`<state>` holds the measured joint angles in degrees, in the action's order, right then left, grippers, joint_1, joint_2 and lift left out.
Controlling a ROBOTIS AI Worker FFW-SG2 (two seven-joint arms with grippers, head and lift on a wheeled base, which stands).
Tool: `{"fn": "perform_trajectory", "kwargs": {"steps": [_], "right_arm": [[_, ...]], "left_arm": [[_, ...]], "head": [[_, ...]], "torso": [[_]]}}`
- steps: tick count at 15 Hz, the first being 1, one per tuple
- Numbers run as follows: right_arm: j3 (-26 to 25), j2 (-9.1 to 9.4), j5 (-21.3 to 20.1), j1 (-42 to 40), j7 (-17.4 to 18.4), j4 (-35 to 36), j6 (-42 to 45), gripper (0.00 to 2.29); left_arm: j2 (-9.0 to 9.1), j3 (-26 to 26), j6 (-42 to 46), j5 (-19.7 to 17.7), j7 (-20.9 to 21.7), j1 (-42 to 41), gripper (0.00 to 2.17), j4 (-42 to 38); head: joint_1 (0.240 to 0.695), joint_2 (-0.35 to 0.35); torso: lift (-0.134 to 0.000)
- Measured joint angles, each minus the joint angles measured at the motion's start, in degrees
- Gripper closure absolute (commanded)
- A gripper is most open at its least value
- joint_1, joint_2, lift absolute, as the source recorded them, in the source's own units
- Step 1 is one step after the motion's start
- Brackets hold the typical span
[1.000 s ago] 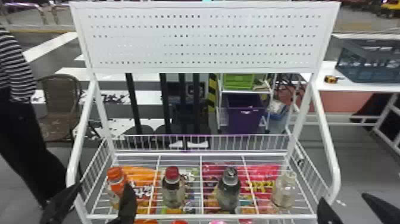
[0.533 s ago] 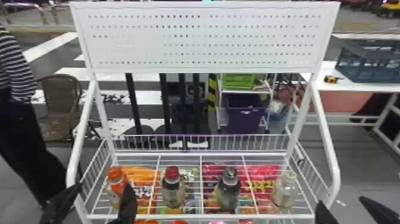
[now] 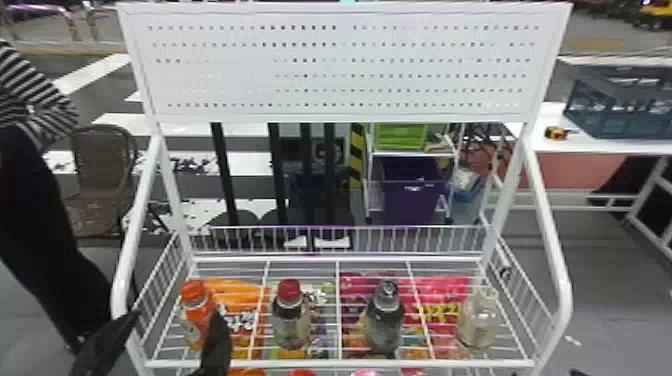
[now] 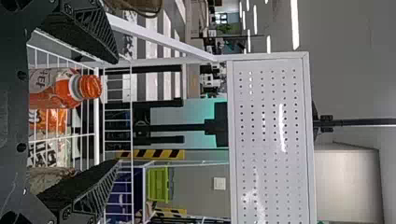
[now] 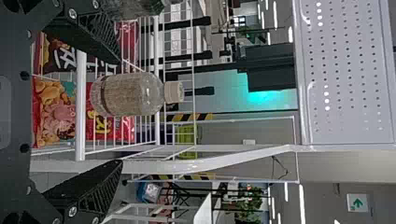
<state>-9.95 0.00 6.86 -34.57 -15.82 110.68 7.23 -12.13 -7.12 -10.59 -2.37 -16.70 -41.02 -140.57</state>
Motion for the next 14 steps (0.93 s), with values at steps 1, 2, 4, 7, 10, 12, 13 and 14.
{"fn": "perform_trajectory", "kwargs": {"steps": [1, 2, 4, 7, 10, 12, 13, 14], "right_arm": [[0.4, 0.0, -0.35, 1.87, 0.0, -3.28, 0.87, 0.15], [0.86, 0.0, -0.72, 3.5, 0.02, -5.87, 1.4, 0.15], [1.94, 0.0, -1.77, 7.02, 0.4, -11.0, 3.16, 0.15], [3.01, 0.0, -2.77, 10.91, 1.93, -15.02, 3.85, 0.15], [3.3, 0.0, -3.85, 14.41, 2.75, -17.32, 3.76, 0.15], [3.58, 0.0, -4.47, 16.46, 3.25, -18.37, 3.23, 0.15], [3.99, 0.0, -4.69, 17.6, 3.25, -19.21, 3.08, 0.15], [4.37, 0.0, -4.92, 18.83, 3.31, -20.31, 3.02, 0.15]], "left_arm": [[0.03, -0.06, -0.35, 0.0, 0.0, 0.03, 0.12, -0.15], [0.06, -0.07, -0.69, 0.0, 0.0, 0.07, 0.12, -0.25], [0.09, -0.09, -1.44, 0.02, 0.0, 0.24, 0.12, -0.31], [0.05, -0.09, -1.93, 0.09, 0.0, 0.33, 0.12, -0.07], [0.0, -0.09, -2.8, 0.1, 0.0, 0.56, 0.12, 0.1], [0.0, -0.09, -3.88, 0.09, 0.0, 1.03, 0.12, 0.22], [-0.02, -0.12, -4.66, 0.08, 0.0, 1.27, 0.12, 0.32], [-0.06, -0.15, -5.29, 0.08, 0.0, 1.43, 0.12, 0.42]], "head": [[0.499, 0.0], [0.499, 0.0], [0.499, 0.0], [0.499, 0.0], [0.499, 0.0], [0.499, 0.0], [0.499, 0.0], [0.499, 0.0]], "torso": [[0.0], [0.0], [0.0], [0.0], [0.0], [0.0], [0.0], [0.0]]}}
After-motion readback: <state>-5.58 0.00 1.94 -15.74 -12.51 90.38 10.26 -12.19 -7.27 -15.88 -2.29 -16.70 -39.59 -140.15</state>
